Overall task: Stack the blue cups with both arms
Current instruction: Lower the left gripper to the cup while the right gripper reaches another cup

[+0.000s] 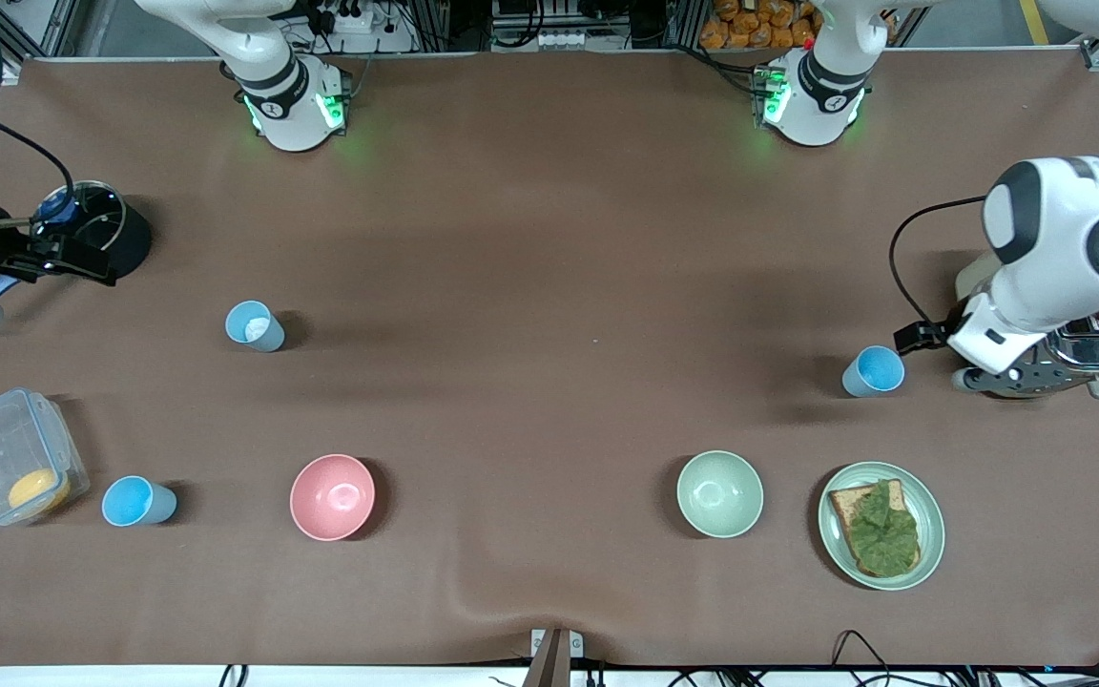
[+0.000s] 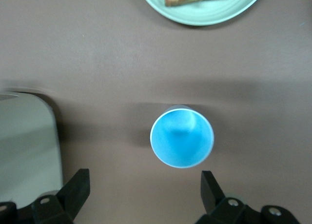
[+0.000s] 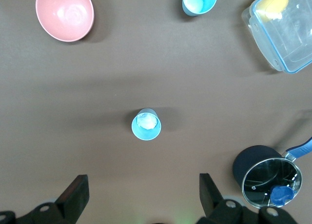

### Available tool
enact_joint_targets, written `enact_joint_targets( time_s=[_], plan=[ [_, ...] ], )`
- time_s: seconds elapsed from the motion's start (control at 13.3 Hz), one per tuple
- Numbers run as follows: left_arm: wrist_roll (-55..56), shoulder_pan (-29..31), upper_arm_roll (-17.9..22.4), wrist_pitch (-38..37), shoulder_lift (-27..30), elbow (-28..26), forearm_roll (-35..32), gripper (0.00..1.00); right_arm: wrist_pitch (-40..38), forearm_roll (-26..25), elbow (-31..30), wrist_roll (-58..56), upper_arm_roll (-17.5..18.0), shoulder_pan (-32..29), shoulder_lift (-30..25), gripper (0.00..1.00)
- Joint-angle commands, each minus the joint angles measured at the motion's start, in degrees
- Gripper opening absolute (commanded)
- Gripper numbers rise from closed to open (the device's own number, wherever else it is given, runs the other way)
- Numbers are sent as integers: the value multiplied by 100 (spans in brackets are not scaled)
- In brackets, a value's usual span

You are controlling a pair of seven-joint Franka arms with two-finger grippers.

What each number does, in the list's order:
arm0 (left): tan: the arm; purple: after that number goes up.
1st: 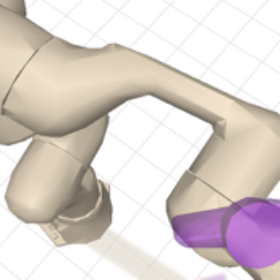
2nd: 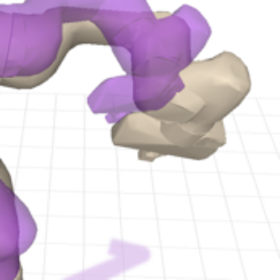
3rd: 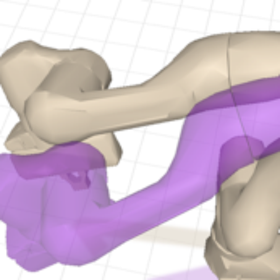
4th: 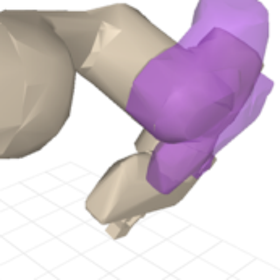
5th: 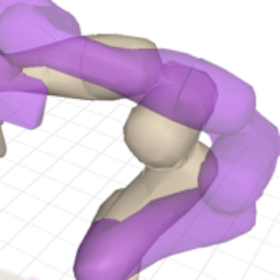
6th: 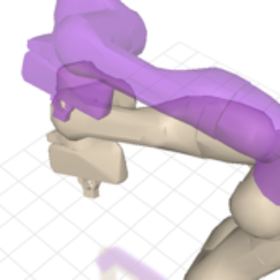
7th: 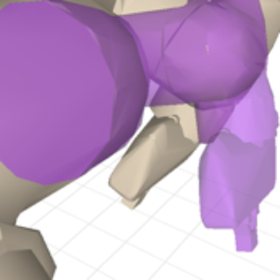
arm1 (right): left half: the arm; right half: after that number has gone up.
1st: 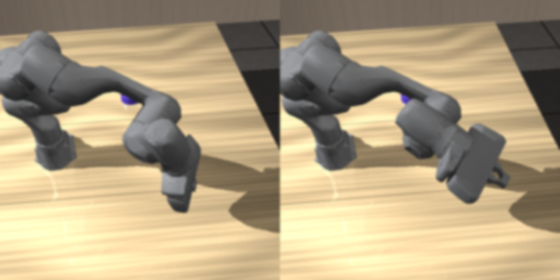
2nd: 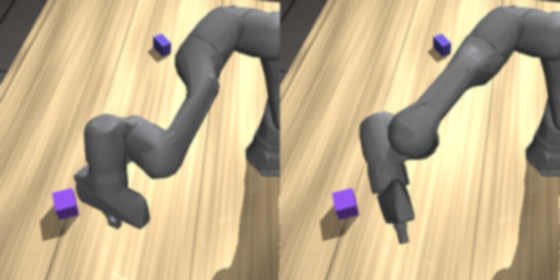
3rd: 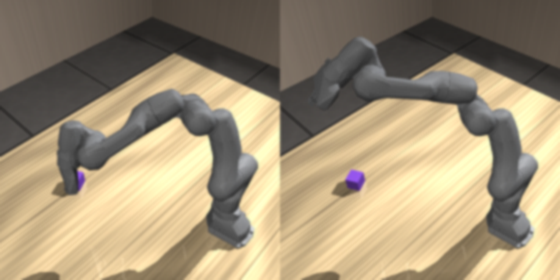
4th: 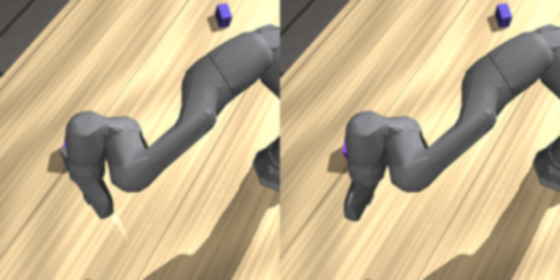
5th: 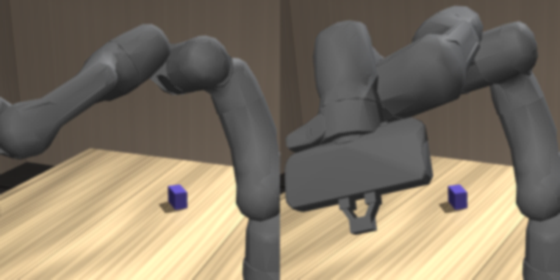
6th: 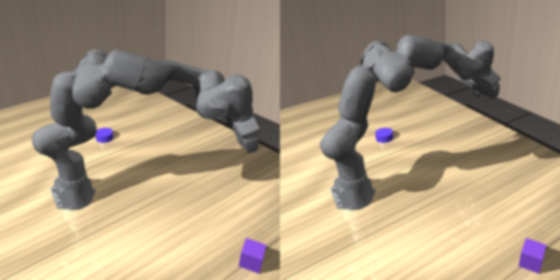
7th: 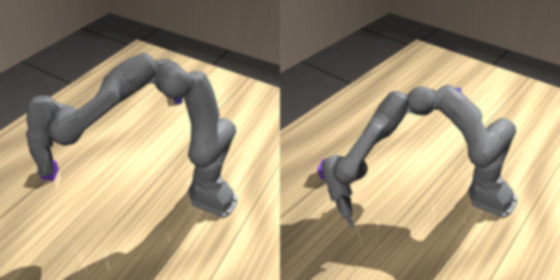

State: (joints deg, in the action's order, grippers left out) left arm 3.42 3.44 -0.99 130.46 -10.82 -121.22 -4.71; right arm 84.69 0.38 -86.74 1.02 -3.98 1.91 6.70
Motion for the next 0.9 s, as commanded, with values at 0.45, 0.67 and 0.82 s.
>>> enact_joint_targets(
  time_s=[0.45,0.67,0.82],
  plan=[
    [-8,280,-41,1526,-807,-447,-171,100,230,50,-613,-330,46,-445,491,100],
    [-17,202,-41,1535,-931,-367,-171,64,899,50,-1343,-339,46,-508,455,100],
    [-357,192,-59,1526,-922,-324,-293,0,1530,50,-1896,-339,55,-482,403,100]
  ],
)
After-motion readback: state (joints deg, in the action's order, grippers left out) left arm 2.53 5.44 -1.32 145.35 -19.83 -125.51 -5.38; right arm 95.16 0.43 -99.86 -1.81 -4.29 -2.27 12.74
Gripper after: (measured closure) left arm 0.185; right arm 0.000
